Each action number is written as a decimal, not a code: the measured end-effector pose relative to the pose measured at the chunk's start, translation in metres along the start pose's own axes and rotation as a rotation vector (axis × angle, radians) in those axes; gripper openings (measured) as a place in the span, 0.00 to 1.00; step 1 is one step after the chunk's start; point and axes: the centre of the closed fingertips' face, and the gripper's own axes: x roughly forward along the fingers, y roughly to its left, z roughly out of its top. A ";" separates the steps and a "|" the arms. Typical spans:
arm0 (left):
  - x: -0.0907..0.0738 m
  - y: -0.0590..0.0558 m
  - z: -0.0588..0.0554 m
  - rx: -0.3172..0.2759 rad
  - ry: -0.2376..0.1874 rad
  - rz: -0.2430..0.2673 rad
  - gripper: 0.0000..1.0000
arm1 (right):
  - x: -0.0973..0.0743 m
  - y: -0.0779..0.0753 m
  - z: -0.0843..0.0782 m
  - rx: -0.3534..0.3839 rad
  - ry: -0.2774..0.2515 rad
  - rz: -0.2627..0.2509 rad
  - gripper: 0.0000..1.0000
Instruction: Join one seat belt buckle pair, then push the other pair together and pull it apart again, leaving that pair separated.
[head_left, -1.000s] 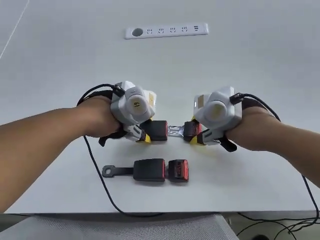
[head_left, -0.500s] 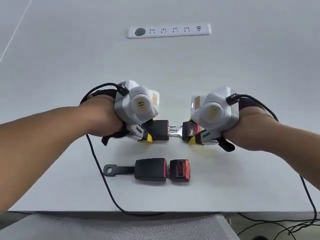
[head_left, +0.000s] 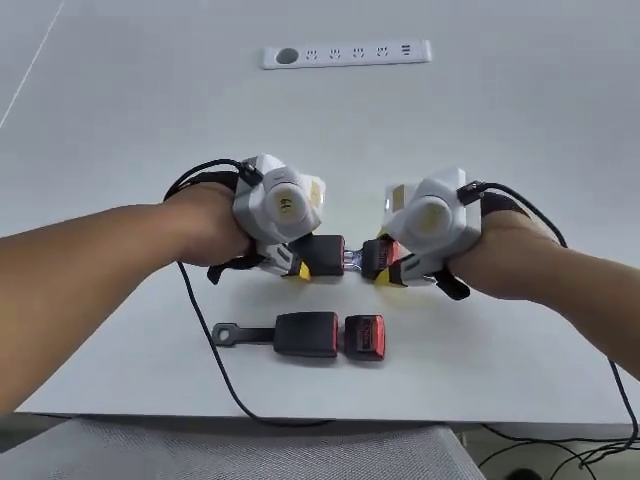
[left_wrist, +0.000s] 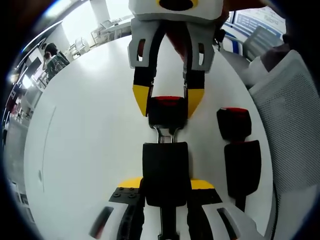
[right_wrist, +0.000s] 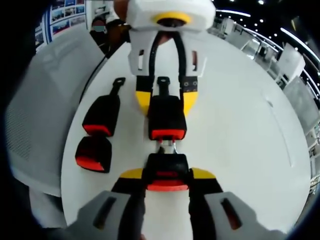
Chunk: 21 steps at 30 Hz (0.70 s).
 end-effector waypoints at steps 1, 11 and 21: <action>0.000 0.000 0.000 0.006 -0.011 -0.003 0.33 | 0.000 0.000 0.001 -0.010 0.000 0.002 0.31; 0.001 0.001 -0.001 0.024 -0.003 -0.030 0.32 | 0.001 0.000 0.004 -0.018 -0.004 0.014 0.30; 0.002 0.003 -0.002 0.025 -0.001 -0.036 0.32 | 0.008 0.000 0.015 -0.020 -0.014 0.011 0.30</action>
